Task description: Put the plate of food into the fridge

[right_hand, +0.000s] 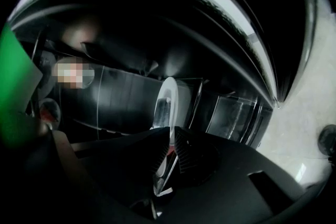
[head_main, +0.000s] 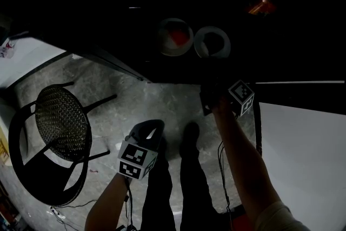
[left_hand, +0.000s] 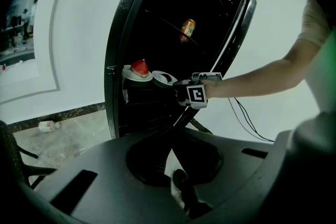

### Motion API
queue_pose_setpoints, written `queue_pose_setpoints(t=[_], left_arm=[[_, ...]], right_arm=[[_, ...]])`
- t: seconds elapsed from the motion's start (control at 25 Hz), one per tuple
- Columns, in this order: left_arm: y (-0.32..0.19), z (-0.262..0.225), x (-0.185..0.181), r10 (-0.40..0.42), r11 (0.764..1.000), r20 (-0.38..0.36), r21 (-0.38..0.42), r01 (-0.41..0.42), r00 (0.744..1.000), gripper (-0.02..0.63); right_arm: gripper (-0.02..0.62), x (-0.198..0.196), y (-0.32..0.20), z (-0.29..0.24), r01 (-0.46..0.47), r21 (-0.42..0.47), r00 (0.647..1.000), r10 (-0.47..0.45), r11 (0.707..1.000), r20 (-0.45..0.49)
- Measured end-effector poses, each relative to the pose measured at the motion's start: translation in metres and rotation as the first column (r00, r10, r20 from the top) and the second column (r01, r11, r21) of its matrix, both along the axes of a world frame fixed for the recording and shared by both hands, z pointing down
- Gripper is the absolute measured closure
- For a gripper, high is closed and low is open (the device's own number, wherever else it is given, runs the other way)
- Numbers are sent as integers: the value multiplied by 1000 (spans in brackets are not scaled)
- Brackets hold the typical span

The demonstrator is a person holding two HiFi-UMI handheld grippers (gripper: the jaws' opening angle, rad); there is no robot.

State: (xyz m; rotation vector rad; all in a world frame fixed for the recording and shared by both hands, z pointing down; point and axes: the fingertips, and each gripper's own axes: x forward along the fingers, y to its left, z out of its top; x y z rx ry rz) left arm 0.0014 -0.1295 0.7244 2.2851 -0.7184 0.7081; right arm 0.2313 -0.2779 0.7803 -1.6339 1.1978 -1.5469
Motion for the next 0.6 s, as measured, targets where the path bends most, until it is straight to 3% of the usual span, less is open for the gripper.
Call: queue_pose_setpoints(t=[0.32,0.6], left_arm=[[-8,1,6,36,998,7,41,-37,999,595],[-46,-9,9,31,993,24,117,-33,999,597]], right_arm=[[563,-6,19,-11,0,7,1000,0,1000,29],[569,-26,21,-15,213,-67,969,-219,975,-115]])
